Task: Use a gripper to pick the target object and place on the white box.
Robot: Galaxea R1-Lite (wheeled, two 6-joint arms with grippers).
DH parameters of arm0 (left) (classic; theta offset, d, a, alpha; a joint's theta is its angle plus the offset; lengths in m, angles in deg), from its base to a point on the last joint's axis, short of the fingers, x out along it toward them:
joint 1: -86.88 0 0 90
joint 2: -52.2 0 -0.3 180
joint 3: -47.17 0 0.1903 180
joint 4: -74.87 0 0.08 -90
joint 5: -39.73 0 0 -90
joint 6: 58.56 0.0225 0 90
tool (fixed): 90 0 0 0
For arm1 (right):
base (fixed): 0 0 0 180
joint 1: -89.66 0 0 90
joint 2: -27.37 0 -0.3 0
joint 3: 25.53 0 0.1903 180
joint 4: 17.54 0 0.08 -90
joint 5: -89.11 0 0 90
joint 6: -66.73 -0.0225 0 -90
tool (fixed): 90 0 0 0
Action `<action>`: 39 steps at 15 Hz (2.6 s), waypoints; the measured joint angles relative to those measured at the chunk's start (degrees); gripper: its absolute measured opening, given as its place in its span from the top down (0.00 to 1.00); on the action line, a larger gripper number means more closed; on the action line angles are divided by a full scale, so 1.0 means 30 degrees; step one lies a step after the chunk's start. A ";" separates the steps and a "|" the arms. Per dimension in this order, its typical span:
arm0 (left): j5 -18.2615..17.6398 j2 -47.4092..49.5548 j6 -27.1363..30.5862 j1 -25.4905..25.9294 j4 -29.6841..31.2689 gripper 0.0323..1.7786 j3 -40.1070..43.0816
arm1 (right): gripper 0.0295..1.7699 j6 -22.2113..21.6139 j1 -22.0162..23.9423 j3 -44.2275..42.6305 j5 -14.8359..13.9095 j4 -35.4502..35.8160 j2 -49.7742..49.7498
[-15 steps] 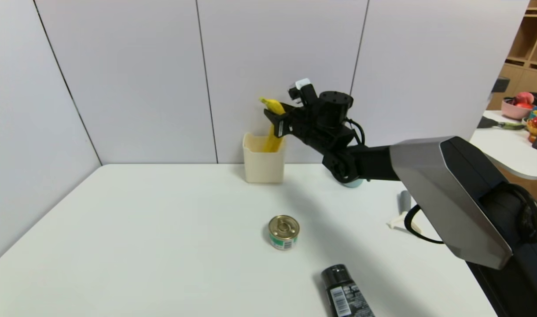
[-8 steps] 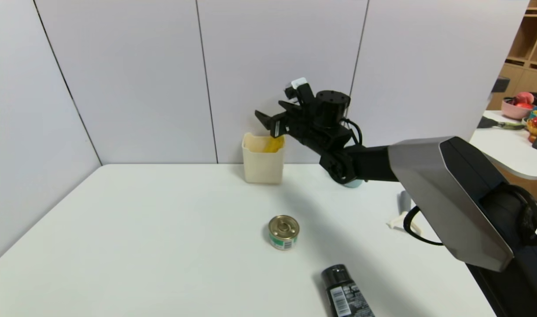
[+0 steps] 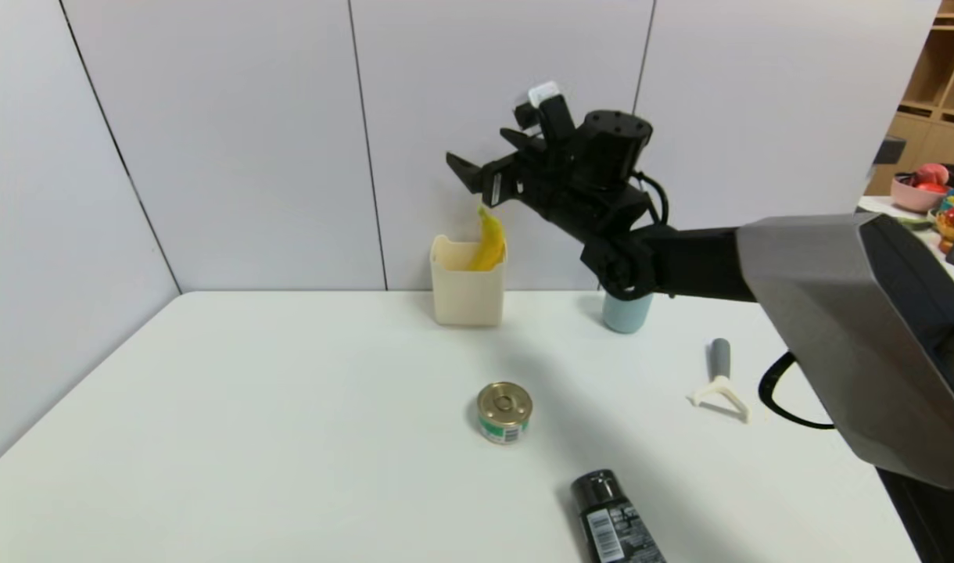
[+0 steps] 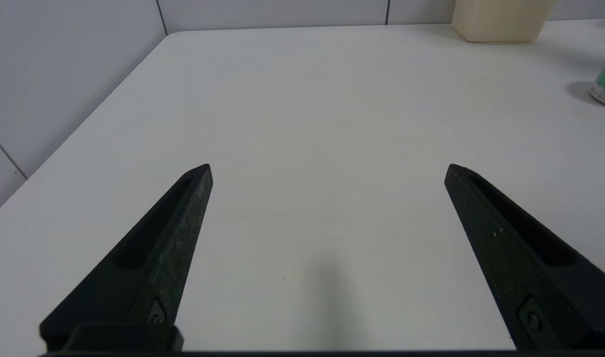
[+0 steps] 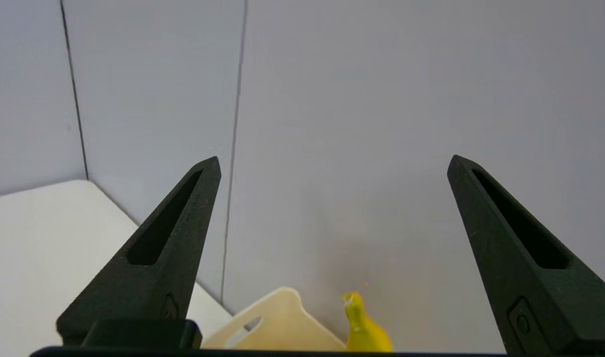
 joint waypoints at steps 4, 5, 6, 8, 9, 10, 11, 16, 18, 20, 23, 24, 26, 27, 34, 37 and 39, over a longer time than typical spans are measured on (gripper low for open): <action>0.0004 0.0000 -0.0008 0.0000 0.0000 0.05 0.0000 | 0.08 0.1707 0.0662 0.0045 0.0703 -0.2235 -0.2922; 0.0000 0.0000 -0.0008 0.0000 0.0000 0.05 0.0000 | 0.07 0.2121 0.0874 0.0102 0.0707 -0.2832 -0.3645; 0.0000 0.0000 -0.0008 0.0000 0.0000 0.05 0.0000 | 0.07 0.2580 0.1166 0.0248 0.0687 -0.3430 -0.4380; 0.0004 0.0000 -0.0008 0.0000 0.0000 0.05 0.0000 | 0.06 0.3491 0.1983 0.0801 0.0605 -0.5010 -0.6083; -0.0008 0.0000 -0.0008 0.0000 0.0000 0.05 0.0000 | 0.06 0.3755 0.2507 0.1048 0.0577 -0.6197 -0.6981; -0.0008 0.0000 0.0000 0.0008 0.0000 0.05 -0.0008 | 0.05 0.3913 0.3149 0.1313 0.0561 -0.7960 -0.7985; -0.0008 0.0000 0.0000 0.0008 0.0000 0.05 -0.0008 | 0.05 0.3966 0.3787 0.1524 0.0557 -0.9923 -0.8960; 0.0004 0.0000 0.0000 0.0008 0.0000 0.05 -0.0008 | 0.04 0.3848 0.6530 0.4767 0.0244 -1.8253 -1.4214; 0.0000 0.0000 0.0000 0.0000 0.0000 0.05 0.0000 | 0.04 0.3803 0.7266 0.7891 0.0163 -1.9346 -1.6591; 0.0004 0.0000 0.0000 0.0000 0.0000 0.05 0.0000 | 0.04 0.3608 0.7834 1.0602 0.0154 -1.9460 -1.9066; 0.0000 0.0000 0.0008 0.0000 0.0000 0.05 0.0000 | 0.04 0.2564 0.8407 1.4377 0.0154 -1.8623 -2.3373; 0.0004 0.0000 0.0000 0.0000 0.0000 0.05 0.0000 | 0.04 0.2288 0.8570 1.5693 0.0154 -1.8136 -2.4836; 0.0004 0.0000 -0.0008 0.0000 0.0000 0.05 0.0000 | 0.04 0.1808 0.8883 1.8461 0.0138 -1.7095 -2.7851; -0.0008 0.0000 0.0000 0.0000 0.0000 0.05 0.0000 | 0.04 0.1524 0.9049 1.9615 0.0146 -1.6571 -2.9347; 0.0000 0.0000 0.0000 0.0000 0.0000 0.05 0.0000 | 0.04 -0.0561 0.9391 2.4865 0.0219 -1.2699 -3.6860; 0.0000 0.0000 0.0000 0.0000 0.0000 0.05 0.0000 | 0.04 -0.0642 0.9314 2.7518 0.0228 -1.0760 -3.9189; 0.0004 0.0000 0.0000 0.0000 0.0000 0.05 0.0000 | 0.04 -0.0719 0.9245 2.8867 0.0106 -0.9602 -4.0274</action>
